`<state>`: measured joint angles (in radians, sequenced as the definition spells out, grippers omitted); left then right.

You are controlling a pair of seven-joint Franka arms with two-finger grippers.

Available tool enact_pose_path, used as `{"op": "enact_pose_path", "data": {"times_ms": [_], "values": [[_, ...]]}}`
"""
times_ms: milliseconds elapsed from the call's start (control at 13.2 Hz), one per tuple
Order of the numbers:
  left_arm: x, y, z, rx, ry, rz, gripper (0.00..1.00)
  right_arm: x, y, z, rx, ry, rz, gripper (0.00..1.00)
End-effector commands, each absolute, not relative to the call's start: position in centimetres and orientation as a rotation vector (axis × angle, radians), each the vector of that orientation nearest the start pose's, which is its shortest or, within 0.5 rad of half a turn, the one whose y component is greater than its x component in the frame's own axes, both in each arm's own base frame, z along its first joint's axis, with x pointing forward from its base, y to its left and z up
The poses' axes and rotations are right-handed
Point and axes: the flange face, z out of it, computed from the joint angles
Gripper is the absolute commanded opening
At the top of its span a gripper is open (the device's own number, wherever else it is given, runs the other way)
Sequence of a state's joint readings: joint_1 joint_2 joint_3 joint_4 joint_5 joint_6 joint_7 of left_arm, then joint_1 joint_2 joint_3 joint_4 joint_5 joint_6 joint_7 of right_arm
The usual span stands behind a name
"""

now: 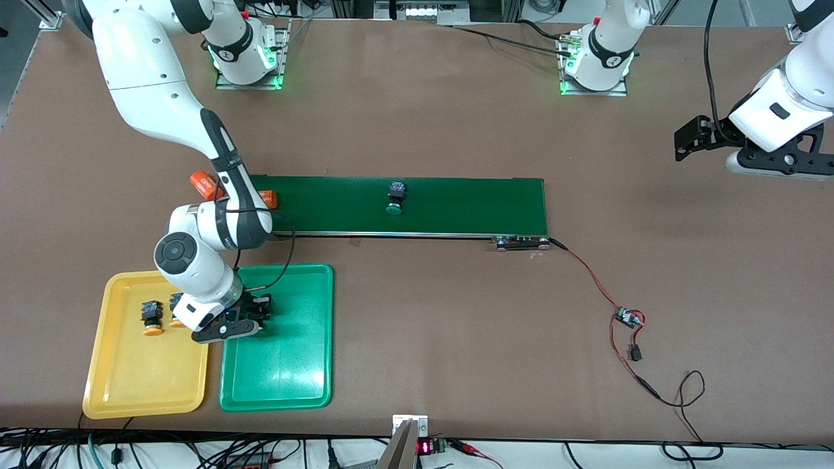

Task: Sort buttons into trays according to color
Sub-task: 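Move the right gripper back over the belt to the next green button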

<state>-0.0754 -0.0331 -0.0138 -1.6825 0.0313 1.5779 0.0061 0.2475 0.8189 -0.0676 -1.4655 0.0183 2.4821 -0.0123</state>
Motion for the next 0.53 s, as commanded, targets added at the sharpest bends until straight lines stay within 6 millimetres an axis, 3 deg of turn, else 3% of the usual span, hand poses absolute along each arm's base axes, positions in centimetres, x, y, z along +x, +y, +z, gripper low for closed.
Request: {"op": "enact_pose_path", "data": {"times_ms": [0, 228, 456], "values": [[53.6, -4.5, 59.9, -3.082, 0.177, 0.108, 1.00, 72.0, 14.8, 26.4, -3.101, -0.315, -0.228, 1.00], [53.6, -4.5, 59.9, -3.082, 0.177, 0.108, 1.00, 70.2, 15.8, 32.3, -3.056, -0.271, -0.079, 1.00], [53.6, -4.5, 59.9, -3.082, 0.177, 0.108, 1.00, 66.8, 18.3, 35.1, -3.066, -0.174, 0.067, 1.00]]}}
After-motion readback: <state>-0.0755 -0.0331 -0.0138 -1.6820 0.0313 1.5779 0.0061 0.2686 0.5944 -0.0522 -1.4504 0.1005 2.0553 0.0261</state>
